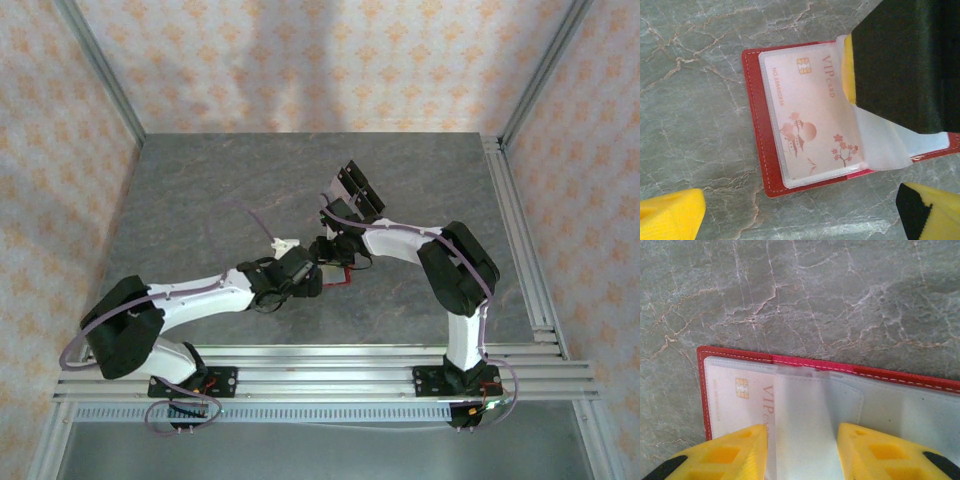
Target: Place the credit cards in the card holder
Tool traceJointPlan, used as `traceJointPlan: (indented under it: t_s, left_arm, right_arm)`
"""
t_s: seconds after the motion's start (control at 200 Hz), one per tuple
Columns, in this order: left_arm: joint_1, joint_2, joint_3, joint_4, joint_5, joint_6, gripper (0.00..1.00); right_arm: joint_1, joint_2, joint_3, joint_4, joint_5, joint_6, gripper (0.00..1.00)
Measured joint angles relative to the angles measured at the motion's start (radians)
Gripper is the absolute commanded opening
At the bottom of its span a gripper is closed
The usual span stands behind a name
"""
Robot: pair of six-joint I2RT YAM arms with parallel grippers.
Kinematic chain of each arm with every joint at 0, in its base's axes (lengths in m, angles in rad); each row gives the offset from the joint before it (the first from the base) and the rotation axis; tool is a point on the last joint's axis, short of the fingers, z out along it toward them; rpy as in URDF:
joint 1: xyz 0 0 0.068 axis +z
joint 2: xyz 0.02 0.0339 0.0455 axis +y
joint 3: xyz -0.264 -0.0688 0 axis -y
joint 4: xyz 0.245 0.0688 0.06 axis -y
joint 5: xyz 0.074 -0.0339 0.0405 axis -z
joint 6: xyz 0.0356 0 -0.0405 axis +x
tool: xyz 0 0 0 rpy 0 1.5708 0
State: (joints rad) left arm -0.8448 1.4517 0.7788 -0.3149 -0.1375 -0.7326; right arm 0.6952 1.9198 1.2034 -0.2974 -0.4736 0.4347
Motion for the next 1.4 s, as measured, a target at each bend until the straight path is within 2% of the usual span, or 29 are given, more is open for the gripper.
traceJointPlan:
  t_s: [0.731,1.211,1.316,1.401]
  left_arm:
    - [-0.013,0.179,0.105,0.021,-0.010,0.027,1.00]
    - [-0.013,0.193,0.098,0.021,-0.051,0.026,1.00]
    - [-0.013,0.193,0.095,0.020,-0.053,0.026,1.00]
    - [-0.013,0.193,0.095,0.020,-0.053,0.026,1.00]
  right_arm:
    - [0.000,-0.002,-0.006,0.010,-0.006,0.003,0.42]
    - [-0.003,-0.043,-0.006,-0.042,0.006,0.004,0.42]
    - [-0.014,-0.077,-0.007,-0.054,0.013,0.006,0.48]
    - [-0.025,-0.101,-0.007,-0.055,0.021,0.011,0.49]
